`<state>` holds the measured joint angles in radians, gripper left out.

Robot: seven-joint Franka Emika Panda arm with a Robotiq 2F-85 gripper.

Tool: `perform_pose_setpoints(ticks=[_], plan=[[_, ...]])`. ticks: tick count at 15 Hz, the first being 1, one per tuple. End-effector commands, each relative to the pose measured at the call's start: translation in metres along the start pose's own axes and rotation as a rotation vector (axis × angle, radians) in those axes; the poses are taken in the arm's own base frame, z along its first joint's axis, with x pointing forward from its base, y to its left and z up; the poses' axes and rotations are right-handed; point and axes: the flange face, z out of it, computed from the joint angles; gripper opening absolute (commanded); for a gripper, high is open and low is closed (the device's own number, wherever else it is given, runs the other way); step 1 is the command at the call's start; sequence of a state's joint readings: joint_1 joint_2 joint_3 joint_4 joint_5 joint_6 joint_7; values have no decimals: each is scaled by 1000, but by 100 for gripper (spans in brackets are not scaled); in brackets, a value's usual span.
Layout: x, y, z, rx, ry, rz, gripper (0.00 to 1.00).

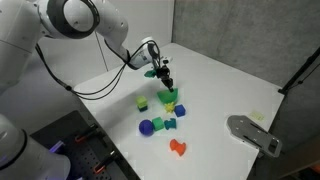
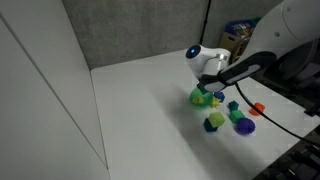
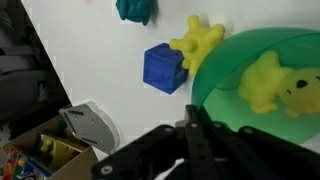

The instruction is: Put the lime green block in the green bowl

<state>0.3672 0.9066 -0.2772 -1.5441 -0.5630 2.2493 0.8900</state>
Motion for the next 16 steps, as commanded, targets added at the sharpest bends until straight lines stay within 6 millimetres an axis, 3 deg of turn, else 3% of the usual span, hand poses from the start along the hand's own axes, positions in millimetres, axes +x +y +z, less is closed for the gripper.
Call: perform_pose_setpoints(ticks=[1, 9, 16], plan=[[3, 7, -14, 3, -20, 47, 3], [3, -2, -46, 129, -77, 129, 2], [2, -8, -47, 213, -112, 341, 1]])
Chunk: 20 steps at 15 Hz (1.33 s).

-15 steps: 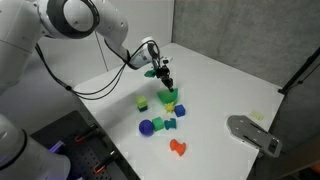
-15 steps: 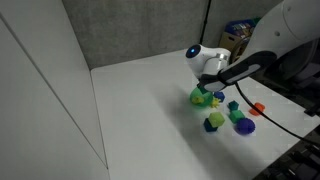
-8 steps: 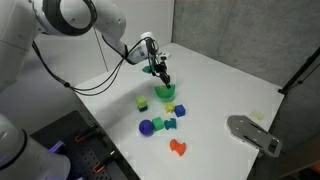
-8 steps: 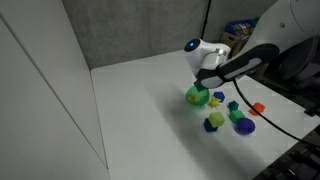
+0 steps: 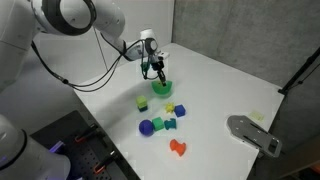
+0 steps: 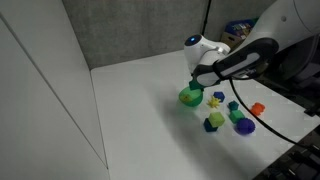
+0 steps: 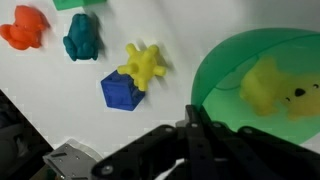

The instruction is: Put the lime green block in the green bowl

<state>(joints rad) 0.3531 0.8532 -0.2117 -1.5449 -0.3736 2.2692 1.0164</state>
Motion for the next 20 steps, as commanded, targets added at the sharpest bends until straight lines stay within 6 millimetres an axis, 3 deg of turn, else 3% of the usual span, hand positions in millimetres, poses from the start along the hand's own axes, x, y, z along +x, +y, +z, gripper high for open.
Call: perform_pose_setpoints(ticks=[1, 5, 7, 11, 16, 20], plan=[[4, 6, -4, 41, -11, 135, 1], [5, 8, 6, 36, -32, 225, 1], [5, 10, 8, 40, -45, 232, 28], [6, 14, 1, 56, -52, 222, 59], [3, 21, -27, 79, -53, 118, 99], [-3, 44, -41, 75, -80, 0, 100]])
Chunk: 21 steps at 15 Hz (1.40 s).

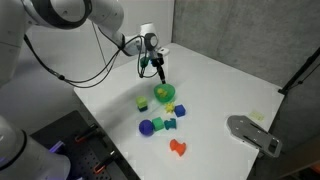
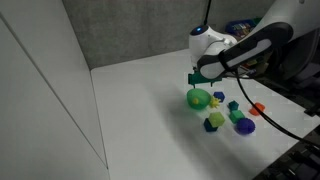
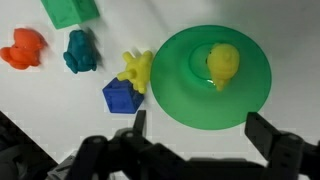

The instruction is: Put the lime green block in the green bowl

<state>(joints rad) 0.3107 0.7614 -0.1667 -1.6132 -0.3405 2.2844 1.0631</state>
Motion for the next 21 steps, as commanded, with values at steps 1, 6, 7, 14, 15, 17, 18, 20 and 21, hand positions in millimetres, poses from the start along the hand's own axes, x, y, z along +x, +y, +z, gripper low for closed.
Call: perform_pose_setpoints(ticks=[1, 6, 7, 14, 15, 17, 18, 20, 21], plan=[[-9, 34, -18, 7, -49, -131, 100], [-33, 63, -22, 42, -96, -282, 100], [-40, 66, -22, 57, -109, -301, 100], [-73, 81, -20, 148, -208, -351, 100], [-72, 66, -8, 103, -187, -332, 100], [-73, 67, -8, 105, -193, -336, 100], [-73, 67, -7, 104, -193, -336, 100], [-77, 66, 1, 92, -180, -354, 100], [-82, 64, 7, 104, -175, -363, 100]])
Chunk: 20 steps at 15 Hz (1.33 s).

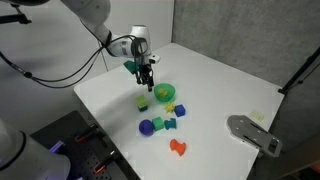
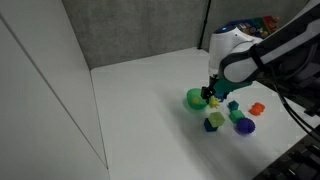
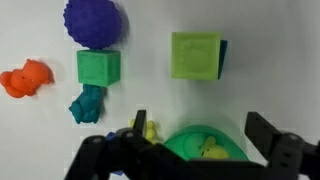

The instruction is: Put the lime green block in the green bowl

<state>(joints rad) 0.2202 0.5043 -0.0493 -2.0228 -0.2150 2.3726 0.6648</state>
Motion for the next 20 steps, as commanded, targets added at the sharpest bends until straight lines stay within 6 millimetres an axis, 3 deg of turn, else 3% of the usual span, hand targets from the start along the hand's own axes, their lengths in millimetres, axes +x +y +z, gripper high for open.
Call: perform_pose_setpoints(ticks=[1, 8, 14, 20], plan=[[-6, -7, 20, -1, 27, -26, 100], [-25, -26, 57, 56, 59, -54, 100], [-37, -18, 44, 5, 84, -69, 100], [-57, -27, 63, 13, 98, -95, 100]])
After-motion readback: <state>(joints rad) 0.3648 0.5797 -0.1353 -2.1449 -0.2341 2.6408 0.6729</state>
